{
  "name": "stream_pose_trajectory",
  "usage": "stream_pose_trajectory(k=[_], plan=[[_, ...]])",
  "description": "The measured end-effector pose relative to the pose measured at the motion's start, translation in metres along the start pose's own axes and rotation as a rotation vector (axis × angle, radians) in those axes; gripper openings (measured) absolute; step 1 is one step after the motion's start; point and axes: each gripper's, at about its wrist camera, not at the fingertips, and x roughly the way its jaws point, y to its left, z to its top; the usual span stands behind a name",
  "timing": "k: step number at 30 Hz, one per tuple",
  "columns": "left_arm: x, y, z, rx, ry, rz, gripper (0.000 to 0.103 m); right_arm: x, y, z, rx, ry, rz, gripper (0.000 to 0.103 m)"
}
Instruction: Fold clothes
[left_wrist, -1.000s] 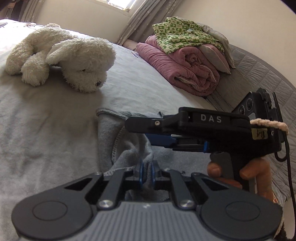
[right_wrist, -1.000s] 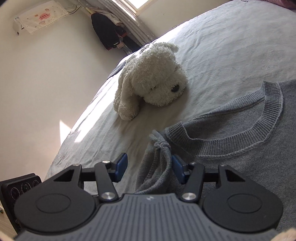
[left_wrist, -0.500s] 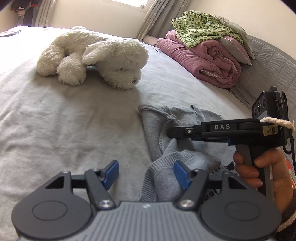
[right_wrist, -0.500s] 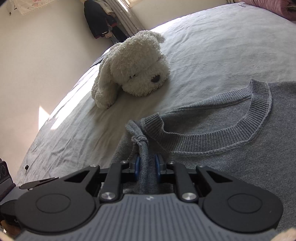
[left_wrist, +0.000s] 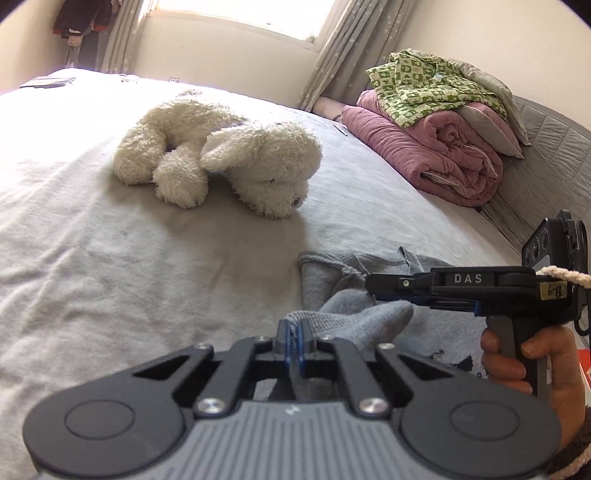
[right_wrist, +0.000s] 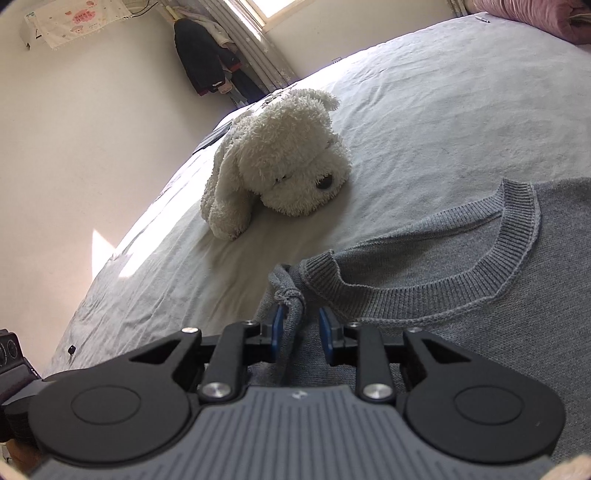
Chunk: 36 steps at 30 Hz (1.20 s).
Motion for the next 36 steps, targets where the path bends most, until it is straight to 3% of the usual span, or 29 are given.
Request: stream_pose_trajectory(k=[7, 10, 12, 14, 16, 17, 21, 27, 29, 31, 32, 33, 36], plan=[[-0.034, 0.007, 0.012, 0.0, -0.079, 0.265, 0.003, 0.007, 0.008, -0.001, -0.019, 0.01, -0.012, 0.03], [-0.039, 0.016, 0.013, -0.012, -0.078, 0.381, 0.004, 0.009, 0.012, -0.002, -0.032, 0.012, -0.018, 0.034], [-0.039, 0.03, 0.013, -0.06, -0.08, 0.375, 0.005, 0.011, 0.014, -0.003, -0.042, 0.017, -0.025, 0.036], [-0.036, 0.039, 0.013, -0.103, -0.08, 0.347, 0.014, 0.013, 0.016, -0.004, -0.049, 0.021, -0.03, 0.037], [-0.03, 0.049, 0.01, -0.152, -0.084, 0.295, 0.043, 0.014, 0.017, -0.005, -0.054, 0.025, -0.033, 0.039], [-0.023, 0.052, 0.007, -0.168, -0.079, 0.273, 0.046, 0.015, 0.017, -0.005, -0.056, 0.028, -0.034, 0.04], [0.002, 0.063, -0.002, -0.206, -0.06, 0.215, 0.046, 0.015, 0.017, -0.006, -0.057, 0.028, -0.036, 0.041], [0.023, 0.056, -0.014, -0.136, -0.118, 0.214, 0.051, 0.013, 0.01, -0.005, -0.034, 0.012, -0.055, 0.042], [0.026, 0.048, -0.013, -0.084, -0.109, 0.234, 0.043, 0.012, 0.007, -0.004, -0.026, 0.005, -0.066, 0.042], [0.028, 0.046, -0.012, -0.077, -0.101, 0.236, 0.016, 0.012, 0.005, -0.004, -0.026, 0.001, -0.078, 0.042], [0.025, 0.047, -0.01, -0.083, -0.11, 0.266, 0.01, 0.012, 0.005, -0.004, -0.028, -0.001, -0.086, 0.042], [0.021, 0.047, -0.008, -0.09, -0.119, 0.296, 0.005, 0.012, 0.005, -0.004, -0.03, -0.003, -0.094, 0.042], [0.011, 0.049, -0.003, -0.109, -0.146, 0.387, 0.004, 0.012, 0.004, -0.004, -0.041, -0.012, -0.116, 0.042]])
